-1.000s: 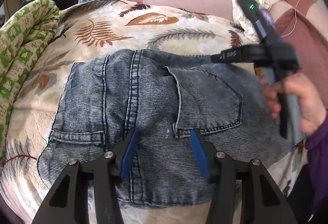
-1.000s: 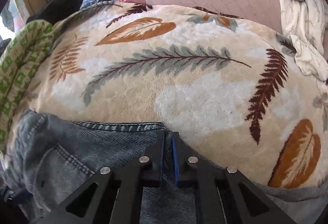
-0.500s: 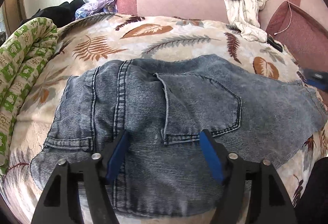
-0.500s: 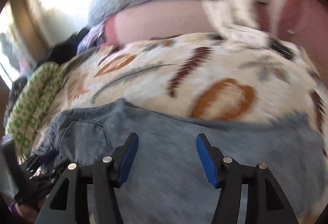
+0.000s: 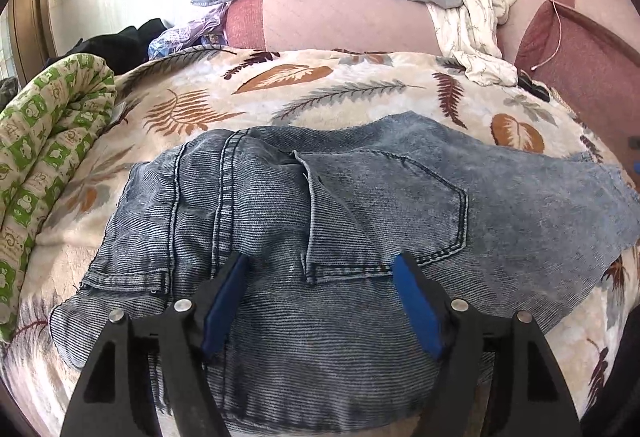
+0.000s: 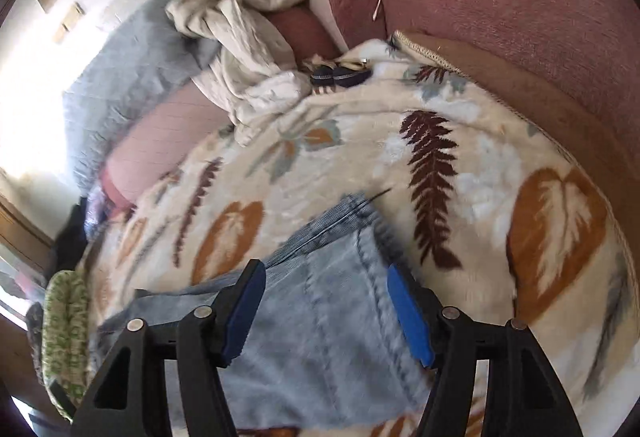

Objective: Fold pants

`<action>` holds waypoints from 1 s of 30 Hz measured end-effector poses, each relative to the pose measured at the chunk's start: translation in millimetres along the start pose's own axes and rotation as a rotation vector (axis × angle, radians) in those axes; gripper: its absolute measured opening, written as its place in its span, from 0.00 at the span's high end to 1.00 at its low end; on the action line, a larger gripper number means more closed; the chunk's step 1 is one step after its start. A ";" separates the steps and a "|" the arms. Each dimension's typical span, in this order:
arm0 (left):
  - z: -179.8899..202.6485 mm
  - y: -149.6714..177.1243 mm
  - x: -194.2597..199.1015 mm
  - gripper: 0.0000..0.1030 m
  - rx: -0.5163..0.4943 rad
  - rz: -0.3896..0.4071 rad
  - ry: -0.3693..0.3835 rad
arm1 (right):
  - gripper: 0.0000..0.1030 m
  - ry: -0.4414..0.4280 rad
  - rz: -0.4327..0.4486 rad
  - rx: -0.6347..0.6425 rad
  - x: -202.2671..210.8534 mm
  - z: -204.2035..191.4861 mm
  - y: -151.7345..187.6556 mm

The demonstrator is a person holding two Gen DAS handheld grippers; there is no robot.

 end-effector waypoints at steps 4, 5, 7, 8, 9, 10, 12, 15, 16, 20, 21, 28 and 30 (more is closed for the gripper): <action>1.1 -0.2 -1.8 0.26 -0.004 0.000 -0.004 | 0.35 0.082 -0.055 0.039 -32.0 2.7 -19.0; 0.4 -0.5 -2.0 0.26 -0.002 -0.001 0.000 | 0.35 0.093 -0.062 0.046 -35.6 9.9 -18.4; -0.1 -1.4 -2.7 0.25 0.000 -0.004 0.007 | 0.36 0.115 -0.103 0.059 -52.8 10.9 -20.6; -0.2 -1.6 -2.7 0.25 0.002 -0.006 0.012 | 0.40 0.137 -0.122 0.064 -60.1 13.0 -19.9; -0.2 -2.1 -2.9 0.25 0.004 -0.008 0.017 | 0.57 0.163 -0.148 0.074 -68.8 14.2 -19.4; -0.1 -2.6 -3.2 0.25 0.007 -0.010 0.021 | 0.66 0.178 -0.170 0.084 -75.0 14.5 -18.3; -0.9 -3.5 -3.3 0.24 0.018 -0.015 0.035 | 0.87 0.240 -0.187 0.114 -81.3 16.0 -17.9; -2.8 -5.0 -2.4 0.24 0.040 -0.018 0.058 | 0.88 0.228 -0.119 0.131 -68.1 9.0 -24.3; -3.6 -5.5 -1.9 0.24 0.049 -0.018 0.066 | 0.88 0.219 -0.084 0.128 -61.4 7.0 -28.6; -4.2 -6.8 2.4 0.24 0.075 0.003 0.098 | 0.88 0.171 0.020 0.104 -46.7 1.9 -47.0; -3.6 -7.0 2.4 0.24 0.075 0.006 0.103 | 0.88 0.173 0.036 0.102 -48.0 0.5 -51.3; 7.4 -1.8 -4.9 0.23 -0.021 0.003 -0.004 | 0.83 0.242 -0.063 0.047 -93.9 23.3 -48.1; 6.6 -2.0 -5.6 0.23 -0.022 0.004 -0.003 | 0.73 0.249 -0.054 0.041 -87.5 26.4 -44.6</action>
Point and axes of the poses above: each gripper's, at about its wrist camera, not at the fingertips, and x roughly against the way its jaws point, z to its right, y to its underside, the point moved 7 cm from there along -x, roughly the way its jaws point, and after that the axes turned 9 degrees about -z, right-handed, at the moved point
